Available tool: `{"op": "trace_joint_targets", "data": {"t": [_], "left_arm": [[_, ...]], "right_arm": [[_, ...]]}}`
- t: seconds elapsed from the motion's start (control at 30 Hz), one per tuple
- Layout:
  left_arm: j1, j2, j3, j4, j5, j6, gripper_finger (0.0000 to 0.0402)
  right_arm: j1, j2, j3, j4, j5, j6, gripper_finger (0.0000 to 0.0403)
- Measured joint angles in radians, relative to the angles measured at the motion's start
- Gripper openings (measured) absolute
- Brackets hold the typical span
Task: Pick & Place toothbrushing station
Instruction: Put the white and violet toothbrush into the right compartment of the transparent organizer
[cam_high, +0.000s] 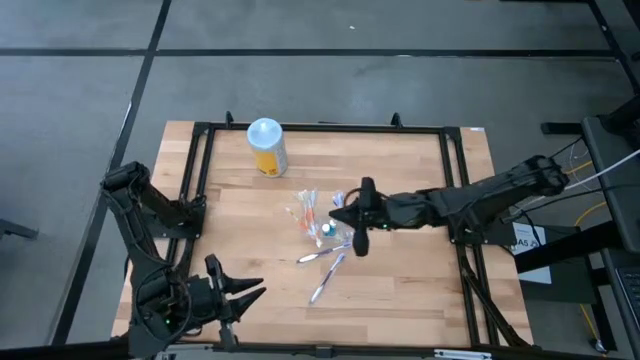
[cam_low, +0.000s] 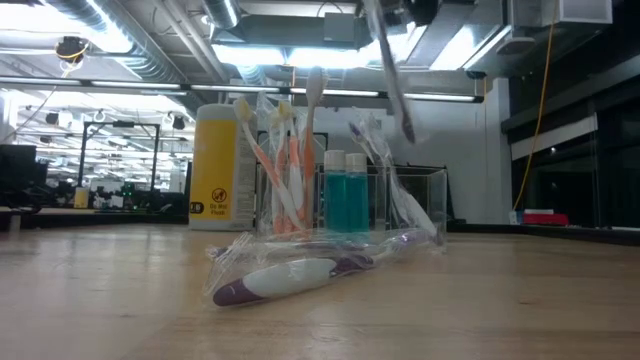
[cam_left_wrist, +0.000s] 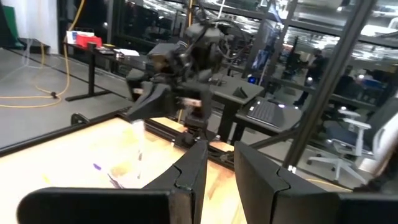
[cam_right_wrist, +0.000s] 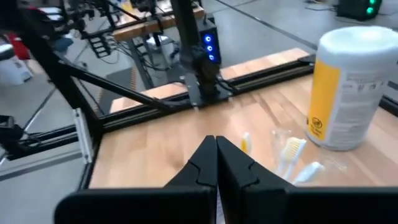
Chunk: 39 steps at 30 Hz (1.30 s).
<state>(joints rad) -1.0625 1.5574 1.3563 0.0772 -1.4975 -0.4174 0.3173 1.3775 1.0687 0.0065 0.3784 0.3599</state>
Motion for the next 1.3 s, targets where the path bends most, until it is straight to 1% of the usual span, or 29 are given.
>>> {"op": "trace_joint_targets", "data": {"t": [0.1, 0.2, 0.33, 0.47, 0.57, 0.7, 0.8, 0.9, 1.0, 1.13, 1.3], "left_arm": [[-0.017, 0.0, 0.0, 0.001, 0.0, -0.007, 0.0074], [-0.032, 0.0, 0.0, 0.001, 0.0, -0.016, 0.0074], [-0.044, 0.0, 0.0, 0.001, 0.0, -0.027, 0.0074], [-0.047, 0.0, 0.0, 0.001, 0.025, -0.04, 0.0074], [-0.042, 0.0, 0.0, 0.001, 0.047, -0.058, 0.0074], [-0.037, 0.0, 0.0, 0.002, 0.071, -0.089, 0.0074], [-0.037, 0.0, 0.0, 0.002, 0.072, -0.116, 0.0074], [-0.037, 0.0, 0.0, 0.015, 0.071, -0.121, 0.0074], [-0.03, 0.0, 0.0, 0.024, 0.072, -0.121, 0.0074], [-0.016, 0.0, 0.0, 0.025, 0.074, -0.121, 0.0074], [0.004, 0.0, 0.0, 0.028, 0.103, -0.121, 0.0074]], "right_arm": [[-0.005, 0.027, -0.001, 0.009, 0.011, 0.021, 0.0], [-0.008, 0.03, -0.056, 0.036, 0.022, 0.06, 0.0], [-0.011, 0.022, -0.203, 0.221, 0.027, 0.122, 0.0], [-0.018, 0.018, -0.307, 0.393, 0.025, 0.105, 0.0], [-0.049, 0.014, -0.343, 0.42, 0.022, 0.105, 0.0], [-0.103, 0.015, -0.413, 0.43, -0.033, 0.148, 0.0], [-0.138, 0.008, -0.469, 0.501, -0.023, 0.189, 0.0], [-0.179, 0.005, -0.485, 0.518, 0.012, 0.232, 0.0002], [-0.218, -0.001, -0.485, 0.556, 0.017, 0.235, 0.0018], [-0.261, -0.008, -0.485, 0.577, -0.006, 0.236, 0.0056], [-0.281, -0.009, -0.485, 0.59, -0.074, 0.238, 0.011]]}}
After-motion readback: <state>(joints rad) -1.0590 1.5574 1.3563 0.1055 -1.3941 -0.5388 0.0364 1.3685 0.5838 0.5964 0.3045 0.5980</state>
